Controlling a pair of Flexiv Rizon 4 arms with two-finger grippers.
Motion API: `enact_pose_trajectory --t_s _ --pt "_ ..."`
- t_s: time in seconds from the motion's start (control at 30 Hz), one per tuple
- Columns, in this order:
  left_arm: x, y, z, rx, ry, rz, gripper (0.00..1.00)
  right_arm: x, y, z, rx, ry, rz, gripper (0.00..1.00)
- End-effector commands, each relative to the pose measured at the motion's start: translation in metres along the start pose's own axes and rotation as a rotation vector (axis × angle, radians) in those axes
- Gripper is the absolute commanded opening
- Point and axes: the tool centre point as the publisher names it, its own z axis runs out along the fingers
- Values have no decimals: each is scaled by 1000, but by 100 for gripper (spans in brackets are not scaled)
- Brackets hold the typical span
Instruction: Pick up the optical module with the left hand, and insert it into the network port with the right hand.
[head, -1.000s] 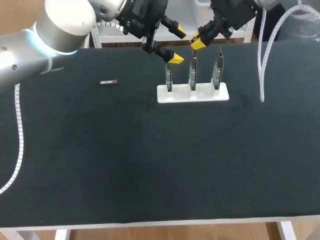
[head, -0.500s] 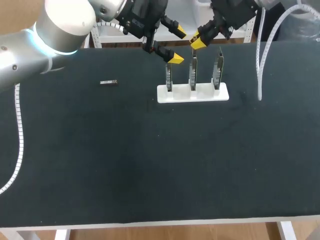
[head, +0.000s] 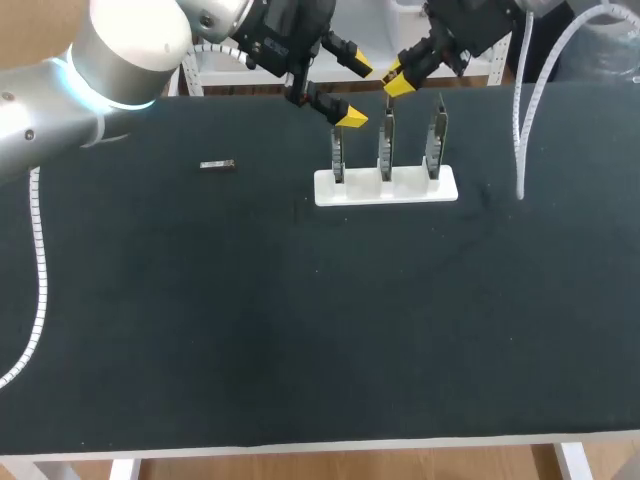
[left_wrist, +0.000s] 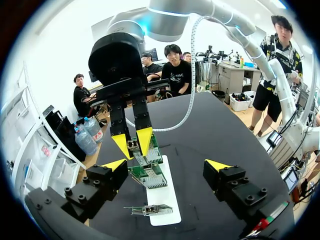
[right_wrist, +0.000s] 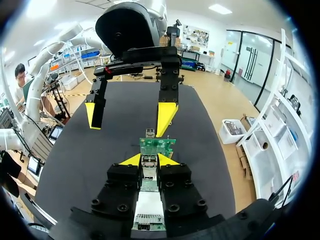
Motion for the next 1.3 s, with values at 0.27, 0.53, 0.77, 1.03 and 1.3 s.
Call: enact_pose_trajectory --t_s 0.27,0.53,0.77,1.03,1.3 --pt "0 0 0 0 3 1 100 2 5 4 0 -4 0 0" --pt "0 0 0 0 3 1 100 1 3 5 0 -2 -2 0" --pt "0 0 0 0 3 1 100 1 2 6 0 -1 2 0" --pt "0 0 0 0 3 1 100 5 3 4 3 -1 7 0" --pt "0 0 0 0 3 1 100 7 3 5 -4 -13 8 0"
